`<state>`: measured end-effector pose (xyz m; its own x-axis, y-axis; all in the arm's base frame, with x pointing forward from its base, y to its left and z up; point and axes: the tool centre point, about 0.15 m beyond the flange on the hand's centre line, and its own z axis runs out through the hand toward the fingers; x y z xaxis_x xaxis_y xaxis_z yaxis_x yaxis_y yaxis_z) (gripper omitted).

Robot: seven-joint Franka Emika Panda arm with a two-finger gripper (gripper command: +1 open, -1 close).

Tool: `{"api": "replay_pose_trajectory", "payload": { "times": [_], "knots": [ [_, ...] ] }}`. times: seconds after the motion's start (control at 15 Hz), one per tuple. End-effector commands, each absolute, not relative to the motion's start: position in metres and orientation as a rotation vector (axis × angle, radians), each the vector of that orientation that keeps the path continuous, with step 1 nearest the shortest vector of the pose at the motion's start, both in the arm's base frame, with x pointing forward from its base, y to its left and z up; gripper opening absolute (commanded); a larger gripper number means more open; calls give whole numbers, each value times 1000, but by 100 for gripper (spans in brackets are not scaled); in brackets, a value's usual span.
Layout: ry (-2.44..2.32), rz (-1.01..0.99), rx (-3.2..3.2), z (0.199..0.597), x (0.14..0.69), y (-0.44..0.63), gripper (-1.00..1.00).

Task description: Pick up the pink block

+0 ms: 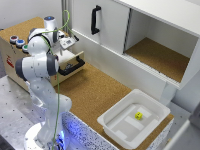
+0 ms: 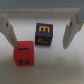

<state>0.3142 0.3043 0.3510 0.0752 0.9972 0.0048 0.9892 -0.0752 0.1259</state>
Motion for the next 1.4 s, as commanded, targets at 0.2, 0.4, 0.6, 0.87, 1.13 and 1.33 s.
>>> {"api": "replay_pose_trajectory", "payload": {
  "times": [0.2,0.4,0.6,0.87,1.13,1.33],
  "knots": [
    [2115,209,2214,343,280,279,100],
    [2135,202,2209,335,272,281,100],
    [2130,214,2213,324,271,284,100],
    [2123,223,2226,320,273,287,100],
    [2129,248,2227,320,270,293,100],
    [2136,254,2215,312,273,295,100]
  ]
}}
